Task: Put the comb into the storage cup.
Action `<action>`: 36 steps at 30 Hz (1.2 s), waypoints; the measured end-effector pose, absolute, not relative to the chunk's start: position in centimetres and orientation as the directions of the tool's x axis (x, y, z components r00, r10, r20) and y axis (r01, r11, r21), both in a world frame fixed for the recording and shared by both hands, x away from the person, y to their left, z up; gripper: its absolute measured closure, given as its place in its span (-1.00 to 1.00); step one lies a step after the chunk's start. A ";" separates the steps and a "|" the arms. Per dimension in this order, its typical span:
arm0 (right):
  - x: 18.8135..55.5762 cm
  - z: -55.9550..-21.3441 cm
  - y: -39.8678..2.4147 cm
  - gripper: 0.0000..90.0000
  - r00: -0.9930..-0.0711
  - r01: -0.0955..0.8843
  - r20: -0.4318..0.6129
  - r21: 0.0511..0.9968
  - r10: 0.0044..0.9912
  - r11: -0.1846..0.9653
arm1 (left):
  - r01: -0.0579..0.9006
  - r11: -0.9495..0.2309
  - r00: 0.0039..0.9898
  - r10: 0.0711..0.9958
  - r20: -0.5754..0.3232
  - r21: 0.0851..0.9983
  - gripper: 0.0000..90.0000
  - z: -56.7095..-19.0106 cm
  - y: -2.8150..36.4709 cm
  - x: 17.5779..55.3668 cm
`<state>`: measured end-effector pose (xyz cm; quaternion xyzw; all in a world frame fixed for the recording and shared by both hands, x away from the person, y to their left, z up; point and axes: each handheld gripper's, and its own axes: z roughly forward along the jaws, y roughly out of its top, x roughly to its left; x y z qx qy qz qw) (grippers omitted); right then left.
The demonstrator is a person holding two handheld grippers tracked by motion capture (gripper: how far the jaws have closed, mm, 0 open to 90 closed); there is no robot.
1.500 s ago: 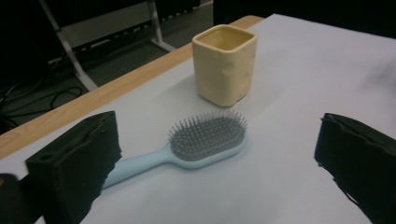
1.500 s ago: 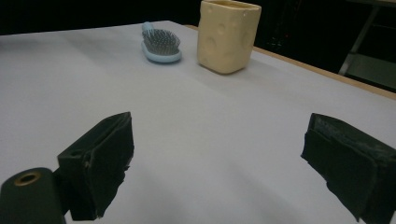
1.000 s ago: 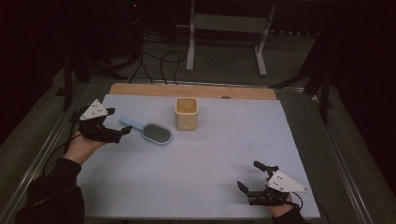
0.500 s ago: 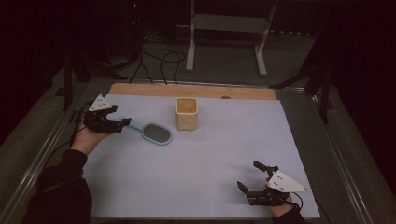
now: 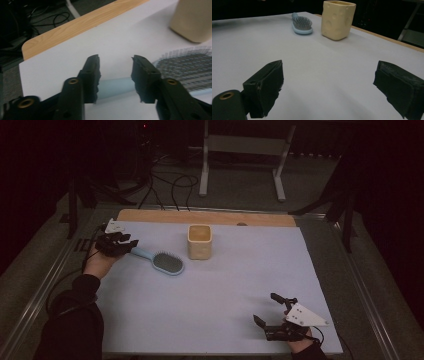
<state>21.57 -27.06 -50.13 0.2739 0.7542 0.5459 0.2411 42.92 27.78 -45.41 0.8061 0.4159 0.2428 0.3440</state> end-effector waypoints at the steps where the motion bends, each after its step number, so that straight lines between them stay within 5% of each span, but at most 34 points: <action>1: 21.6 -50.1 -27.1 -0.80 -0.733 0.150 -0.065 0.956 0.677 0.253 | 0.507 -0.417 0.532 0.840 0.106 0.755 0.42 -45.6 27.7 43.1; 11: 21.5 -50.1 -27.1 -0.80 -0.735 0.150 -0.059 0.957 0.676 0.248 | 0.559 -0.426 0.509 0.854 0.112 0.712 0.98 -47.7 27.8 45.0; 36: 21.6 -50.2 -27.3 -0.80 -0.738 0.162 -0.039 0.959 0.674 0.233 | 0.637 -0.526 0.535 0.828 0.168 0.564 1.00 -50.4 25.1 47.9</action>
